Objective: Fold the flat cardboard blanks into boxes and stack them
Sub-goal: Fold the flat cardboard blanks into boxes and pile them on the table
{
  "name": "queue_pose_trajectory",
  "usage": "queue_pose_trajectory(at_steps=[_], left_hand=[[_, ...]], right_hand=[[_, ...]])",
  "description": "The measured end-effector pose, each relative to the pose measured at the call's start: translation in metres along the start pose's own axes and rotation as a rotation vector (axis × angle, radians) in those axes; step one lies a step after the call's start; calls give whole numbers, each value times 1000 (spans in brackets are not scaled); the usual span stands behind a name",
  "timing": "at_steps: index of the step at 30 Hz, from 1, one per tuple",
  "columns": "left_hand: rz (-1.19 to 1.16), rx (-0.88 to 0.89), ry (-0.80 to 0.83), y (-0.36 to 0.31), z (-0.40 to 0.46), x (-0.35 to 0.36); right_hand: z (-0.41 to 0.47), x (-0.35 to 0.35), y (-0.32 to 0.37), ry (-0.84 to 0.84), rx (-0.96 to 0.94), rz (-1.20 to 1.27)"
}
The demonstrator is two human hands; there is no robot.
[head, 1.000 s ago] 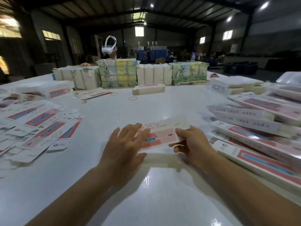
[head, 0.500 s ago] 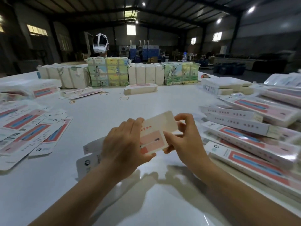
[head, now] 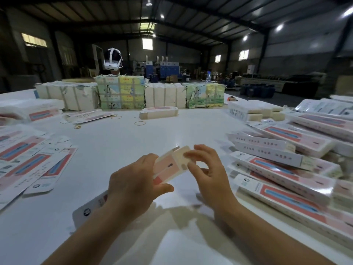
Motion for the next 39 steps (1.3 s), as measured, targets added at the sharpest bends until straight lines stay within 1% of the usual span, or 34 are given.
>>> queue_pose_trajectory(at_steps=[1,2,6,9,12,14,16,20,24,26,29,34,39], left_hand=[[-3,-22,4,1,0,1],[3,-38,16,2,0,2],[37,-60,86,0,0,12],[0,-105,96,-1,1,17],[-6,-142,101,-2,1,19],[-5,-151,125,-4,1,20],[-4,-149,146,-6,0,20],[28,-116,198,-8,-2,21],[155,-40,247,-10,-4,20],[190,-19,289,-11,-4,22],[196,-39,306,-9,-5,22],[181,-59,290,-12,-6,25],[168,-70,278,-11,-6,27]], right_hand=[[-2,0,0,-67,-15,-12],[-4,1,0,-90,-16,-18],[-9,11,-5,-13,104,-5],[-9,12,-7,-82,169,89],[-10,11,-9,-119,236,109],[-11,12,-10,-93,254,138],[-12,14,-9,-47,245,109],[-10,13,-13,-24,283,81],[-7,13,-15,101,342,2],[-7,13,-16,145,368,-85],[-8,11,-16,136,344,-116],[-11,16,-14,197,273,-242],[-7,18,-15,223,230,-293]])
Point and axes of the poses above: each hand's wrist, its own z-axis towards the middle knuckle, its own x-axis out of the palm, y = z × x, the point moved 2 cm from there along z, towards the middle knuckle, and after that the axes turned 8 degrees about x, right-handed, at the moved point
